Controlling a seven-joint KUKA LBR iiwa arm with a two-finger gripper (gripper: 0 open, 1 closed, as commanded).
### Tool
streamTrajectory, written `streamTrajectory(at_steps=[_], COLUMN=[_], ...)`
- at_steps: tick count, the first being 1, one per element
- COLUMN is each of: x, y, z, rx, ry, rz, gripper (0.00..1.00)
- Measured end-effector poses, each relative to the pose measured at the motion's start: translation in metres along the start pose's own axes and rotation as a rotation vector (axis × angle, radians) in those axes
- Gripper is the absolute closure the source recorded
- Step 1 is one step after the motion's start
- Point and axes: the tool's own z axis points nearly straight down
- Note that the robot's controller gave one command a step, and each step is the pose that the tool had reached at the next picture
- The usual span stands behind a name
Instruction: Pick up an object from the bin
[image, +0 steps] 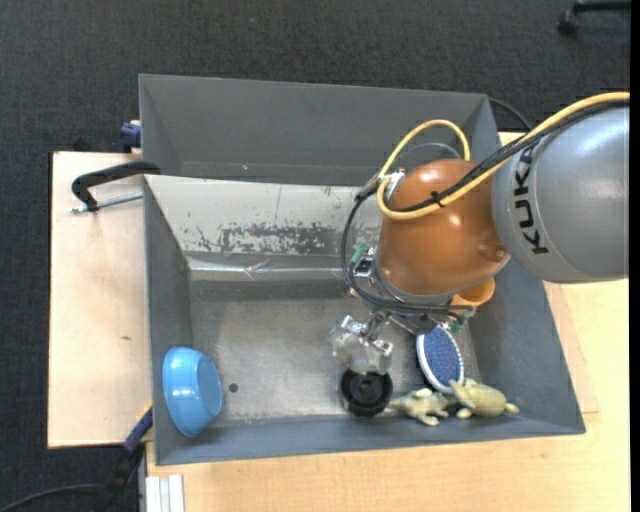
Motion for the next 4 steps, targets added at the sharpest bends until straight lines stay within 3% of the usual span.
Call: streamTrajectory(at_steps=[1,2,3,4], x=[0.0,0.014,0.018,0.015], y=[0.0,0.007,0.009,0.007], z=[0.0,-0.022,0.044,0.039], rx=[0.0,0.004,-0.004,0.006], ry=[0.0,-0.003,0.004,-0.003], rz=[0.0,-0.617,-0.5,-0.499], gripper=[0.0,0.0,0.0,1.0])
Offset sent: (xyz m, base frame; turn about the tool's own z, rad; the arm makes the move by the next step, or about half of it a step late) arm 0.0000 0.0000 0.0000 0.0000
